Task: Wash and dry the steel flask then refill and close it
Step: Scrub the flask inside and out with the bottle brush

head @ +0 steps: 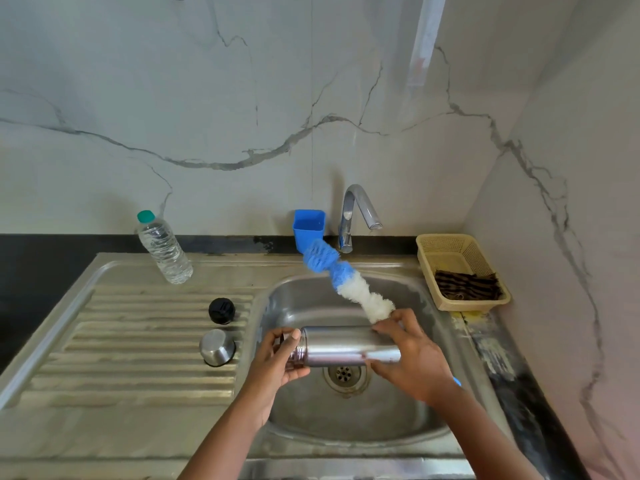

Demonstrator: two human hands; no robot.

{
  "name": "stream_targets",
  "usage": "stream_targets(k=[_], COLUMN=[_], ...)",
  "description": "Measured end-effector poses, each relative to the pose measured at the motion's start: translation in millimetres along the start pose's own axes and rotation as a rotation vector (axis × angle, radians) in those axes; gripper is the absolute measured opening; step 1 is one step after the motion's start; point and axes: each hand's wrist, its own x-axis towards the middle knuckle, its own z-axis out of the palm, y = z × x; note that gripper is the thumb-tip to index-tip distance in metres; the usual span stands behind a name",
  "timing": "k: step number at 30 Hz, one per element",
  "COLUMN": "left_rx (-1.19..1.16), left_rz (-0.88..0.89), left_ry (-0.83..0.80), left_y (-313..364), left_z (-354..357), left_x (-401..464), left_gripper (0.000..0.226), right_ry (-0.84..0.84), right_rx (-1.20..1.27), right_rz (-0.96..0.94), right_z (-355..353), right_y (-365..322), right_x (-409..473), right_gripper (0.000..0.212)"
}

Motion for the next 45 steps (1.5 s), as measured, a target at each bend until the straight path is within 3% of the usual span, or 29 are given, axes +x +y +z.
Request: stream_targets(k=[3, 5, 9, 16, 21, 23, 27, 29, 33, 35, 39, 43, 45], left_rx=[0.017, 0.000, -0.100, -0.227, -0.271, -0.282, -0.328, -0.369, -0.466, -0.494, -0.537, -0.515, -0.511], left_rz=[0.046, 0.067, 0.071, 0.143, 0.159, 0.146, 0.105, 0.081, 0.018, -0.021, -0.086, -0.102, -0.110], left_ry=[0.080, 0.137, 0.183, 0.173, 0.133, 0.128, 0.107, 0.105, 0.104, 0.107, 0.117, 0.132, 0.128], left_y=[-2.3, -1.1, 11.0, 34.1, 34.2, 32.1, 31.3, 31.7, 36.2, 37.5, 35.5, 36.2, 35.7], left_z=[-1.5, -3.2, -9.1, -25.1, -36.5, -37.4, -35.5, -36.2, -38.3, -36.0, -29.8, -30.7, -30.6], left_x=[0.8, 4.6, 15.6, 26.8, 29.7, 30.5, 30.7, 30.6, 30.4, 29.8, 32.3, 36.6, 36.5], left_gripper=[0.026, 0.020, 0.012, 0.014, 0.016, 0.016, 0.014, 0.015, 0.014, 0.015, 0.017, 0.018, 0.019], right_ry=[0.155, 0.222, 0.257, 0.310, 0.574, 0.583, 0.420, 0.430, 0.634, 0.624, 0.434, 0.601, 0.635], right_rx=[0.122, 0.177, 0.166, 0.120, 0.094, 0.023, -0.095, -0.077, 0.011, -0.021, -0.157, -0.069, -0.117], right_rz=[0.007, 0.082, 0.159, 0.003, 0.372, 0.283, -0.077, -0.027, 0.251, 0.183, -0.138, 0.188, 0.200], right_z=[5.4, 9.5, 22.4, 37.8, 37.2, 38.9, 52.7, 53.8, 51.6, 51.9, 63.5, 57.8, 57.0], right_y=[-3.2, -9.0, -20.8, -44.5, -22.1, -25.8, -44.2, -40.5, -24.4, -26.7, -31.5, -21.9, -18.6], right_x=[-13.2, -18.9, -28.4, -49.4, -31.1, -35.0, -56.7, -57.0, -52.1, -55.3, -68.0, -57.6, -57.6], right_gripper=[0.023, 0.019, 0.035, 0.056, 0.047, 0.045, 0.049, 0.050, 0.051, 0.049, 0.053, 0.047, 0.047])
